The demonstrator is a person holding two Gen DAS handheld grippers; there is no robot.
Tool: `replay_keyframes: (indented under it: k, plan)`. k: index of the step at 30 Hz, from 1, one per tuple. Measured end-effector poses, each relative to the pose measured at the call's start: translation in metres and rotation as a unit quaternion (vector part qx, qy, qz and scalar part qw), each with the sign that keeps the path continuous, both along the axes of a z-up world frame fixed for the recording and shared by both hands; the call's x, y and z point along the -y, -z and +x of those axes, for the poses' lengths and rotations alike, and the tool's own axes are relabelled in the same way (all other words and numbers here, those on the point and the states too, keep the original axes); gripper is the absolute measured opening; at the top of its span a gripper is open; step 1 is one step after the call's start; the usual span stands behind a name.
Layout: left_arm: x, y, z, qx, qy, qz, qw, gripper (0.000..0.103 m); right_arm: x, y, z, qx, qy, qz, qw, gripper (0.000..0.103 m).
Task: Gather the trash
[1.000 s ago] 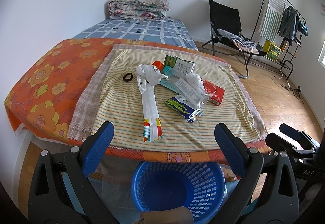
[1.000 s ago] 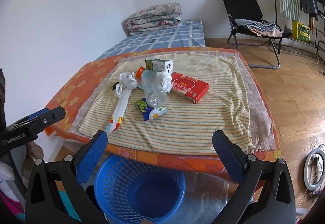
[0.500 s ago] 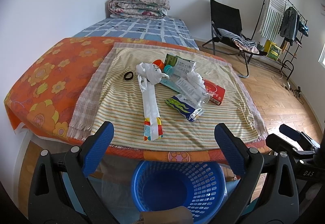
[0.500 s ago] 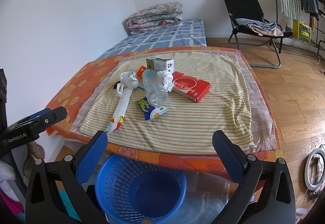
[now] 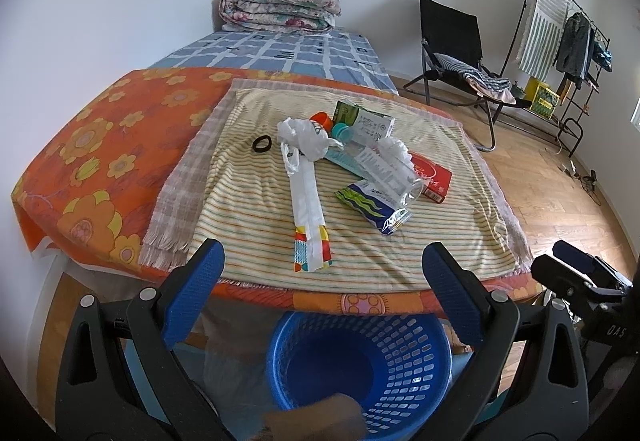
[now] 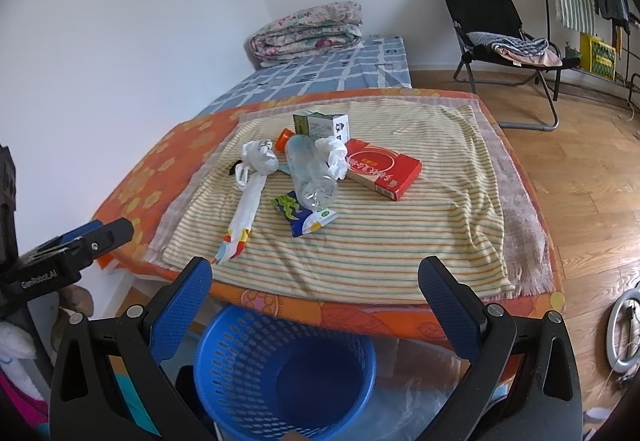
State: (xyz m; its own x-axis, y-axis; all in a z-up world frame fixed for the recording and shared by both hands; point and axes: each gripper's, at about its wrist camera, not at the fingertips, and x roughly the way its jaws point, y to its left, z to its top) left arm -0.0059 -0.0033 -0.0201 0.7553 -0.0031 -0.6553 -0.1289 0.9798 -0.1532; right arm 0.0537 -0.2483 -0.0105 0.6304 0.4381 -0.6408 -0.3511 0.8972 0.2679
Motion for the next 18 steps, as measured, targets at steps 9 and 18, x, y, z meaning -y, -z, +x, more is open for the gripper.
replay_keyframes:
  k: [9, 18]
  plan:
    - [-0.021, 0.002, 0.001, -0.020, 0.006, -0.018, 0.9996, 0.101, -0.001, 0.002, 0.003, -0.002, -0.003, 0.011, 1.000, 0.102]
    - [-0.039, -0.004, 0.009, -0.040, 0.009, -0.034, 0.9986, 0.101, -0.003, 0.002, 0.011, -0.006, -0.014, 0.001, 1.000, 0.102]
